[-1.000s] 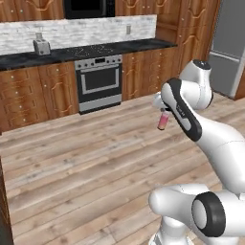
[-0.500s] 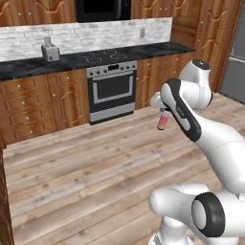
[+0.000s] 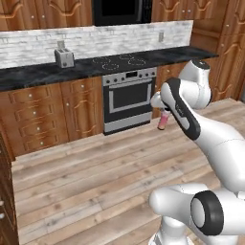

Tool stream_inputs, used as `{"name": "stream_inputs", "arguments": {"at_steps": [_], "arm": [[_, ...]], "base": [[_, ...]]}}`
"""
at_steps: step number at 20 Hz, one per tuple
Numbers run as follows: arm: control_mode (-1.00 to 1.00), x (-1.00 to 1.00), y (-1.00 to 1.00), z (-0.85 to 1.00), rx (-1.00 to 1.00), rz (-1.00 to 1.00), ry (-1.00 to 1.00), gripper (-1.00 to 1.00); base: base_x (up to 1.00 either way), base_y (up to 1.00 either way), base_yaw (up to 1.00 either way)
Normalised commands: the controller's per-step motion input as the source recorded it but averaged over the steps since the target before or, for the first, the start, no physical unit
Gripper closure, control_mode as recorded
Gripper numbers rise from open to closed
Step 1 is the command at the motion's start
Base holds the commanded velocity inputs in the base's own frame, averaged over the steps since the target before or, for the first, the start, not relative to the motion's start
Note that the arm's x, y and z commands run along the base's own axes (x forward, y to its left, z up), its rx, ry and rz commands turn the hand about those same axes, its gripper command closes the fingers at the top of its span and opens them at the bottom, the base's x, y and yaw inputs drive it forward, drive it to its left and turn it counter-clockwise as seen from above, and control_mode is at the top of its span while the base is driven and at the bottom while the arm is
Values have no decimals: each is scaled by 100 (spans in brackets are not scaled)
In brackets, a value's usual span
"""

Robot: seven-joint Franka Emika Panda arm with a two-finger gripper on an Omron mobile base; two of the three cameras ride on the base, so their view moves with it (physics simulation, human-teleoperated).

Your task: Place the large bottle from the dining counter next to the other large bottle outside the sink, and place the small bottle from the dining counter next to the other small bottle inside the sink.

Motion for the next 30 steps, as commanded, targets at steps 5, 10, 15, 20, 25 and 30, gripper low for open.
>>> {"name": "stream_inputs", "arguments": {"at_steps": [5, 10, 15, 20, 25, 30], "arm": [[100, 0, 0, 0, 0, 0, 0, 100], [100, 0, 0, 0, 0, 0, 0, 100], [100, 0, 0, 0, 0, 0, 0, 100], [100, 0, 0, 0, 0, 0, 0, 100], [100, 0, 0, 0, 0, 0, 0, 100], [100, 0, 0, 0, 0, 0, 0, 100]], "base": [[8, 0, 25], [0, 0, 25], [0, 0, 25], [0, 0, 25], [0, 0, 25], [0, 0, 25]]}}
